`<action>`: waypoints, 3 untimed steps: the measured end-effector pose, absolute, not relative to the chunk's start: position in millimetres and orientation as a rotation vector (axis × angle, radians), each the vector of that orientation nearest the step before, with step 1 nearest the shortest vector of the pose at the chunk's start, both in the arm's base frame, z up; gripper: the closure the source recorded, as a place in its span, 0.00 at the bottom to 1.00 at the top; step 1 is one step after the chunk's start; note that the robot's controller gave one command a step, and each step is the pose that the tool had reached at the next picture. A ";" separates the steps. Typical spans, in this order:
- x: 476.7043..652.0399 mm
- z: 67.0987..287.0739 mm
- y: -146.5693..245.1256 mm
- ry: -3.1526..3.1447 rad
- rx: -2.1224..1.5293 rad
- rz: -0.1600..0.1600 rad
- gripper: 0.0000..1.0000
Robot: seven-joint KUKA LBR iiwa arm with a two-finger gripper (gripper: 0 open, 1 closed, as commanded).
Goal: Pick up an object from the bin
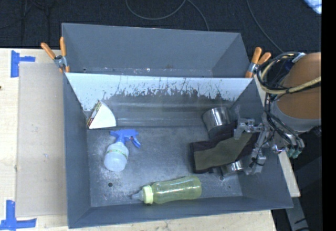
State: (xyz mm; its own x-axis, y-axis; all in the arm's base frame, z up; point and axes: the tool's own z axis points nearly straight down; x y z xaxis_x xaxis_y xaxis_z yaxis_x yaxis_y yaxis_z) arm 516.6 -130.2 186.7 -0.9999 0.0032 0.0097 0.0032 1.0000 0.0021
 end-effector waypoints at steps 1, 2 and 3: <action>518.1 191.2 -129.6 -3.140 0.001 -0.001 0.00; 518.1 185.3 -128.0 -3.148 -0.013 0.003 0.00; 510.8 190.2 -130.3 -3.126 0.096 -0.008 0.00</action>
Offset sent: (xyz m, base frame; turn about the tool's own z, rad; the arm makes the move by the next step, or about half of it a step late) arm -0.0146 0.0331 -0.0928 0.0588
